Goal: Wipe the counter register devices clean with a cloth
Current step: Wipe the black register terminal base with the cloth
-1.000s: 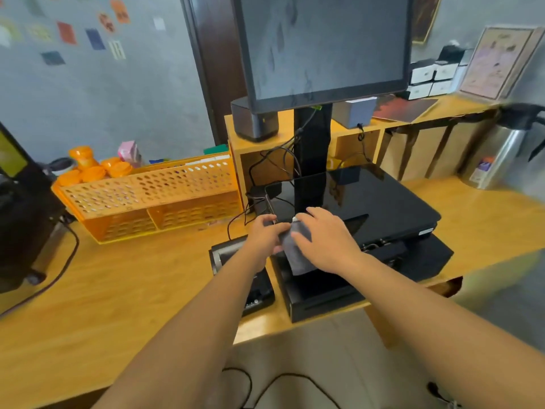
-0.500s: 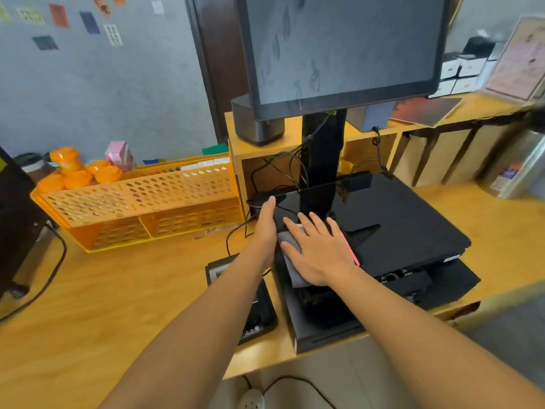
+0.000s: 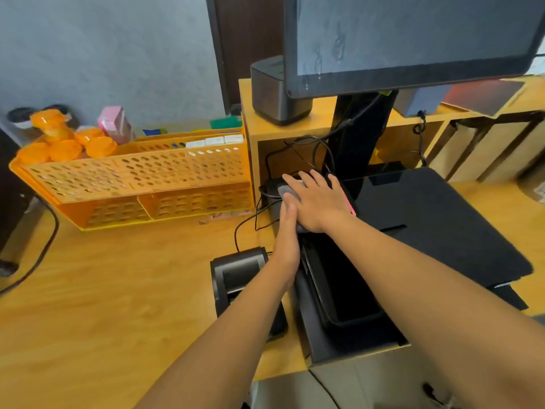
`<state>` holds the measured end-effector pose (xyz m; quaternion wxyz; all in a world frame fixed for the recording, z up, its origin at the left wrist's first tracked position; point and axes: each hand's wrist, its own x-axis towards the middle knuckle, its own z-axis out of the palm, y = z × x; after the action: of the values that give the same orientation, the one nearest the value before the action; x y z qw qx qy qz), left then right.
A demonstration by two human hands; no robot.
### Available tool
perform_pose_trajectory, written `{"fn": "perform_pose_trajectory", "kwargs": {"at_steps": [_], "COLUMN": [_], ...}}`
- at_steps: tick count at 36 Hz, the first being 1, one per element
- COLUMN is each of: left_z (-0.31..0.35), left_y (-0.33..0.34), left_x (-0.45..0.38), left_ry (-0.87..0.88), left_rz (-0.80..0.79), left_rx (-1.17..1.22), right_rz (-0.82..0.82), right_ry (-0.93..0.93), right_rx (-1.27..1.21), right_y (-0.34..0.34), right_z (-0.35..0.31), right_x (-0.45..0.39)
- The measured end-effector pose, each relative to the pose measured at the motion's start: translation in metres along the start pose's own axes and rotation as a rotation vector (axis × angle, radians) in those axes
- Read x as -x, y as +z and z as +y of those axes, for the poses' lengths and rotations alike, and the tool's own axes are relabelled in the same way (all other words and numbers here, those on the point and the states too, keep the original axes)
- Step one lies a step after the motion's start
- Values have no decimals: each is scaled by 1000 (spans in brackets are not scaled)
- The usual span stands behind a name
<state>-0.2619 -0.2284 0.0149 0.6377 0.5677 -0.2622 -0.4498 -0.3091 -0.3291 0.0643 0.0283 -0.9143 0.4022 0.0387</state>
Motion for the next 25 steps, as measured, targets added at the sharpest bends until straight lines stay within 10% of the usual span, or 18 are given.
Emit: {"fn": "perform_pose_trajectory", "kwargs": {"at_steps": [25], "left_z": [28], "left_y": [13], "left_x": [16], "left_ry": [-210], "left_rz": [4], "left_rx": [14], "right_rz": [107], "right_ry": [39], "right_rx": [-121], "right_y": [15], "right_z": [14], "right_x": [85]}}
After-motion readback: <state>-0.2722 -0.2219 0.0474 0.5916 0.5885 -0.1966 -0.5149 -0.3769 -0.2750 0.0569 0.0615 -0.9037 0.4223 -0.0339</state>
